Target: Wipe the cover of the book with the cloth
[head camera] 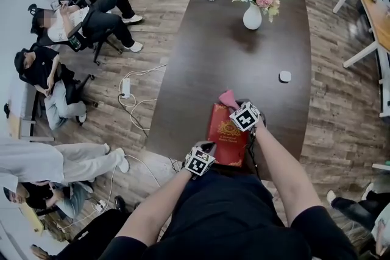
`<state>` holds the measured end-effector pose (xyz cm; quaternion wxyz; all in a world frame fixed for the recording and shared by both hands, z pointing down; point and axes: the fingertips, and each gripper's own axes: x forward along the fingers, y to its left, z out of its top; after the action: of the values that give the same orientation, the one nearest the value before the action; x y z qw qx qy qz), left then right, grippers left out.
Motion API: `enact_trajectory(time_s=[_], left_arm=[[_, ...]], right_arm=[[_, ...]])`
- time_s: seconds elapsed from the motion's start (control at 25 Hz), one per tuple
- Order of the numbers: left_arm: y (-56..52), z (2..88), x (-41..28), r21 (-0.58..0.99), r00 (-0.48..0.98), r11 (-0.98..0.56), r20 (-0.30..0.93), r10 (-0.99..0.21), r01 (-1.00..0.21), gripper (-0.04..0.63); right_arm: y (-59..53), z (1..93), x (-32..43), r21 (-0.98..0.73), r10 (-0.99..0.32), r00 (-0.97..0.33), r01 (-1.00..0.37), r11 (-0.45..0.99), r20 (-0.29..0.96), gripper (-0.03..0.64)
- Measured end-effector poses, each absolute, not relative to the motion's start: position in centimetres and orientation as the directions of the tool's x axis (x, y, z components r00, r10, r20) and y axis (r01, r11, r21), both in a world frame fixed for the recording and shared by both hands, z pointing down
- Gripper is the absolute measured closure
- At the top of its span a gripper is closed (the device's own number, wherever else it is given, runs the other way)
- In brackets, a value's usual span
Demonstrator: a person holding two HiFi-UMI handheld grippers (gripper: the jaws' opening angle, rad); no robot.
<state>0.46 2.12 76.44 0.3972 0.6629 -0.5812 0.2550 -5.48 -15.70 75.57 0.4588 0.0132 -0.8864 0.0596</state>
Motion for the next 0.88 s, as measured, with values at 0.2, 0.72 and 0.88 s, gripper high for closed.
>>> enact_trajectory(time_s=[0.2, 0.72, 0.88], left_arm=[[2.0, 76.1, 0.4, 0.225, 0.192, -0.011, 0.801, -0.568, -0.974, 0.6], [1.9, 75.7, 0.3, 0.221, 0.194, -0.022, 0.796, -0.574, -0.975, 0.6], [1.7, 75.6, 0.3, 0.21, 0.187, -0.028, 0.795, -0.578, -0.977, 0.6]], right_arm=[[-15.9, 75.8, -4.9, -0.085, 0.024, -0.574, -0.08, 0.993, 0.819, 0.497], [-16.5, 75.9, -3.1, -0.072, 0.0, -0.573, -0.103, 0.992, 0.82, 0.497], [-16.9, 75.9, -2.8, -0.07, -0.006, -0.579, -0.109, 0.992, 0.815, 0.495]])
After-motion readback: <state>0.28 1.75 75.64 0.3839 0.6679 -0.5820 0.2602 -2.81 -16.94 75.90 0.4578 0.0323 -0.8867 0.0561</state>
